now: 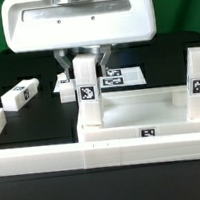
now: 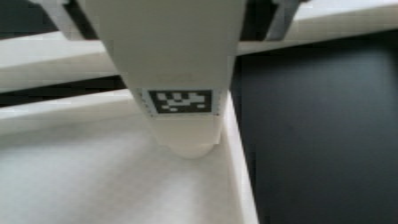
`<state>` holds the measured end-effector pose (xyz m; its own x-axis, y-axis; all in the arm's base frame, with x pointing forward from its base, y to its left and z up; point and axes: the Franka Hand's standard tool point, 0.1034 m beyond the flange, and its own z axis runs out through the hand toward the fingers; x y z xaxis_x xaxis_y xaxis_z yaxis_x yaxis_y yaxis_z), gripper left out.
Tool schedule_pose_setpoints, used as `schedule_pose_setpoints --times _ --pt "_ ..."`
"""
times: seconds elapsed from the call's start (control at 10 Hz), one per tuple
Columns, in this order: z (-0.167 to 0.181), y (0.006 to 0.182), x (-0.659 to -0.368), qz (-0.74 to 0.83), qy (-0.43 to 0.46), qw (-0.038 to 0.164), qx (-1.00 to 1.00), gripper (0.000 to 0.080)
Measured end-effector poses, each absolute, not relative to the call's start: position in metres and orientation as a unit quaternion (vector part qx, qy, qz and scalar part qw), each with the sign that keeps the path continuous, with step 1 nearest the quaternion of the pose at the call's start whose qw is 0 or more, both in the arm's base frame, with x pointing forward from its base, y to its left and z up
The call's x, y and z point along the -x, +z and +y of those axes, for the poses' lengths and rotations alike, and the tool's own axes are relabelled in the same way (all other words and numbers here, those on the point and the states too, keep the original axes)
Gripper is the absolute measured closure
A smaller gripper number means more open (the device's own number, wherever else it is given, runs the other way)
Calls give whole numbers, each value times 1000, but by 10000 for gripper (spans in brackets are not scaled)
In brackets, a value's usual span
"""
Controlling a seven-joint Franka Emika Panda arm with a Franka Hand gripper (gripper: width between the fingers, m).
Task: Assemble desk
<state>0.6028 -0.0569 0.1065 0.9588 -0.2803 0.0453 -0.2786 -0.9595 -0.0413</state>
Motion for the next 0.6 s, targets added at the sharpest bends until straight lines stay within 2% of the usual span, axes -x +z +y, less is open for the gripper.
schedule_pose_setpoints --times 0.6 --pt "-57 106 -602 413 -18 32 910 509"
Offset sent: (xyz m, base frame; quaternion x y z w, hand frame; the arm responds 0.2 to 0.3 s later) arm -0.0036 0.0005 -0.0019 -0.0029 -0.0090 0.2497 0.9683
